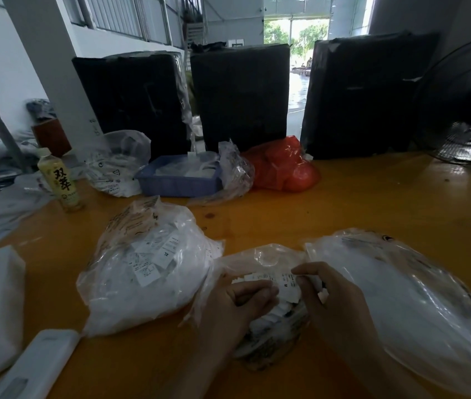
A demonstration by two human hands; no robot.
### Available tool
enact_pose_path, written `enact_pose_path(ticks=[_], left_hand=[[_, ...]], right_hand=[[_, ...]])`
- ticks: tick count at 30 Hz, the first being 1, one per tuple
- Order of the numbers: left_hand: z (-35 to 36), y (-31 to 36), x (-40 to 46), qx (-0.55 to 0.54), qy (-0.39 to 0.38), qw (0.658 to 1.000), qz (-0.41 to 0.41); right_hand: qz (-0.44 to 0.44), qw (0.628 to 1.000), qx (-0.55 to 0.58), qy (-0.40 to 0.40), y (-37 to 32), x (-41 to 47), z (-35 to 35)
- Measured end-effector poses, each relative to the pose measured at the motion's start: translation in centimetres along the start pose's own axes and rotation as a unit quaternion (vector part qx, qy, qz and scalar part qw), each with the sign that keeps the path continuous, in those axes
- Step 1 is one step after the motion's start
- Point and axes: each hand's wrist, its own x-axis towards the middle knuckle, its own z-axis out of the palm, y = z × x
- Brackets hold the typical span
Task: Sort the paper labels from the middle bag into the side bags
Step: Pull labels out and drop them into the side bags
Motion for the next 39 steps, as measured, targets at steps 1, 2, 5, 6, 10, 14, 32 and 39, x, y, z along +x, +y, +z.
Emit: enact_pose_path(ticks=[1,2,5,6,10,14,32,39], left_hand=[[0.0,0.0,0.0,-0.003,0.0,1.0,-0.002],[0.0,0.0,0.0,-0.008,0.002,1.0,-0.005],[0.0,-0.3,0.0,0.008,0.018,1.0,-0.006],[0.0,-0.3,0.0,0.027,0.022,0.999,-0.003],[-0.1,-0.6,0.1,0.067,0.039,0.997,0.02],[-0.1,-0.6,0.0,0.088,0.034,0.995,0.042],[0.1,0.4,-0.2,0.12,0.077,0.989,0.048],[-0.1,0.4,-0.2,0.16,0.088,0.98,0.083]], right_hand=[[-0.003,1.0,-0.004,-0.004,0.0,0.0,0.0],[-0.003,1.0,-0.008,-0.011,0.1,0.0,0.0],[0.0,0.999,-0.01,-0.04,0.1,0.0,0.2],[0.0,0.999,-0.008,-0.05,0.1,0.0,0.2],[-0.003,0.996,-0.001,-0.086,0.2,0.0,0.1],[-0.005,0.996,0.0,-0.088,0.3,0.3,-0.3],[0.075,0.993,0.03,-0.088,-0.1,0.1,0.5],[0.05,0.992,0.014,-0.112,-0.9,-0.4,0.9]])
